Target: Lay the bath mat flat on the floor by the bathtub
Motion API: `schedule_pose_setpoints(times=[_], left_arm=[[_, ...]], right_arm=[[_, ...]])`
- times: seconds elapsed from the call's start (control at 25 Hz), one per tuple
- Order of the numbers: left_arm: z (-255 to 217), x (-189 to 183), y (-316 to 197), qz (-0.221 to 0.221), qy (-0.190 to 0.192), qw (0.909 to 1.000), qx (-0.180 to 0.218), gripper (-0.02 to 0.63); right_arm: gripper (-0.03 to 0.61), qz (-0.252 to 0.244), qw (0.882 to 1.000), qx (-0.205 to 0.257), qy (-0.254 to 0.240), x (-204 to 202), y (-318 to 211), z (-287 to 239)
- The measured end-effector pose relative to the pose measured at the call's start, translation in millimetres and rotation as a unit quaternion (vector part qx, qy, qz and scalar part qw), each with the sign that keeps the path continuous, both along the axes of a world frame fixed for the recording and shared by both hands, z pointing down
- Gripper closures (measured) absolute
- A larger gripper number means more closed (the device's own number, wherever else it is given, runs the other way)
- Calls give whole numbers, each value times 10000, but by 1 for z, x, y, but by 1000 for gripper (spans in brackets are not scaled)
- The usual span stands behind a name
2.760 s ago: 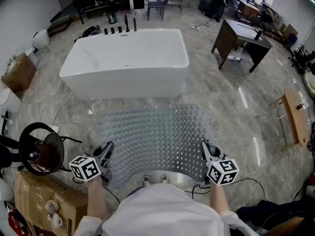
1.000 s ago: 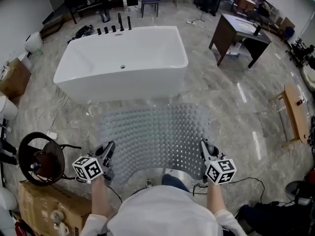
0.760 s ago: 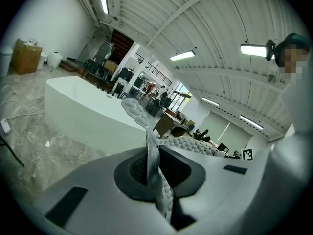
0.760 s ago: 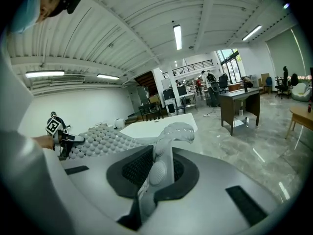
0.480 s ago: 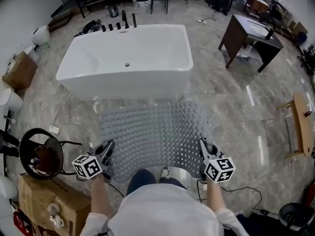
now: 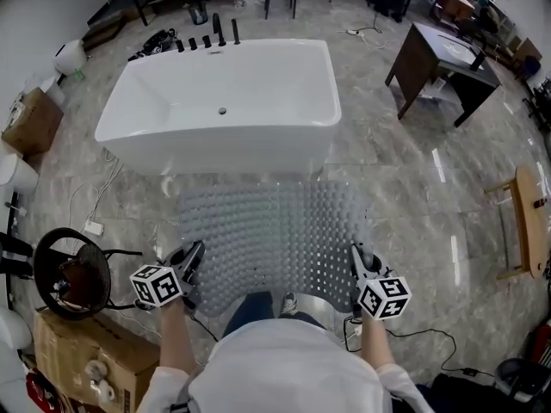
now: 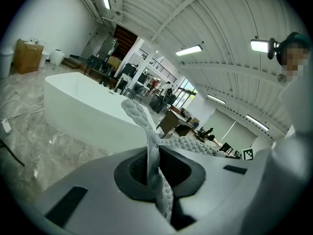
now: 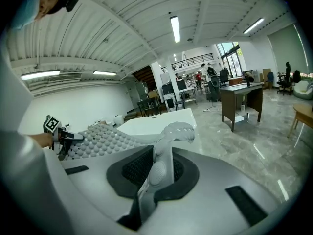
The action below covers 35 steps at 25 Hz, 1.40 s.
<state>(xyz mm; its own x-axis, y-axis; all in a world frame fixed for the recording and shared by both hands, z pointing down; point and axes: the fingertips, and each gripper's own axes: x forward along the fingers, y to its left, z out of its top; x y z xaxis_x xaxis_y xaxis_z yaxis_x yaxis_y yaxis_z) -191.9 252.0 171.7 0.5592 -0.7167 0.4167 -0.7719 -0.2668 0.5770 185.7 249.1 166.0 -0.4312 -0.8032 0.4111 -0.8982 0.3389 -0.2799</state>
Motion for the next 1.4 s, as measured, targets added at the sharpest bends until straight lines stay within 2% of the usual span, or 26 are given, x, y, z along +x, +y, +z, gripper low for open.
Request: schedule_pose_setpoints(times=[0.72, 1.0, 1.4], left_arm=[[31, -52, -119, 668, 332, 9972, -79, 572], [48, -58, -140, 594, 308, 9974, -254, 572], [75, -50, -184, 399, -69, 9984, -407, 572]], right_arm=[[540, 857, 9958, -47, 315, -44, -80, 8], [540, 799, 9955, -155, 484, -49, -106, 19], [540, 631, 9958, -396, 525, -37, -157, 55]])
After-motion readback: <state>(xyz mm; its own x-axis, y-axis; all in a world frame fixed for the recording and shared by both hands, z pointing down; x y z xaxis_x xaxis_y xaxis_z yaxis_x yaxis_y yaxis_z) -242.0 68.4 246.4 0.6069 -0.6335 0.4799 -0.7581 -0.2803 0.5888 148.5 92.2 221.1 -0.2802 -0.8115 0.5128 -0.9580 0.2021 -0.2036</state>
